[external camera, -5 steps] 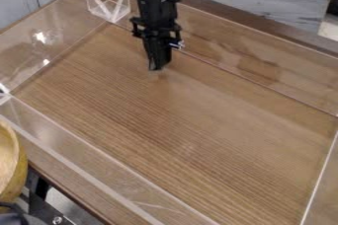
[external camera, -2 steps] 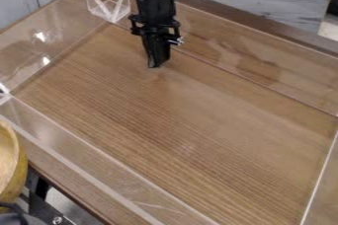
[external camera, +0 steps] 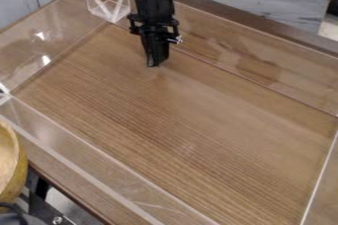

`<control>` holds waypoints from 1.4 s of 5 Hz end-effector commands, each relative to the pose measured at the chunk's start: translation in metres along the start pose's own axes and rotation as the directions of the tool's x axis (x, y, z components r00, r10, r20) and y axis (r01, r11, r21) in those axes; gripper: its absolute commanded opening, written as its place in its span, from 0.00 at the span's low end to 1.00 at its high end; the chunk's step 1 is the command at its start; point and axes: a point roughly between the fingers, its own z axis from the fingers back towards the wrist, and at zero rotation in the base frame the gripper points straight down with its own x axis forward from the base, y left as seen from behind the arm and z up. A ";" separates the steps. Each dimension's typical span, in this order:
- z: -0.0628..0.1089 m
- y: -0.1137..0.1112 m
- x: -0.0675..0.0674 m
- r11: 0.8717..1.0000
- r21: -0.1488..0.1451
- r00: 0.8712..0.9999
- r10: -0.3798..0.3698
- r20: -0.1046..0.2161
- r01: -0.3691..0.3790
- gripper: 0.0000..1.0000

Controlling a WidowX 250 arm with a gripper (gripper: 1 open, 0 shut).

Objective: Remove the green block from inside the brown bowl and put it on the table

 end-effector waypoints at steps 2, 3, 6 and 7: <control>0.022 0.005 0.010 1.000 0.024 0.998 0.002 0.060 -0.003 0.00; 0.022 0.005 0.010 1.000 0.020 0.998 0.005 0.057 -0.006 0.00; 0.024 0.006 0.010 1.000 0.008 0.999 0.013 0.051 -0.014 0.00; 0.025 0.006 0.010 1.000 0.004 0.999 0.015 0.049 -0.016 0.00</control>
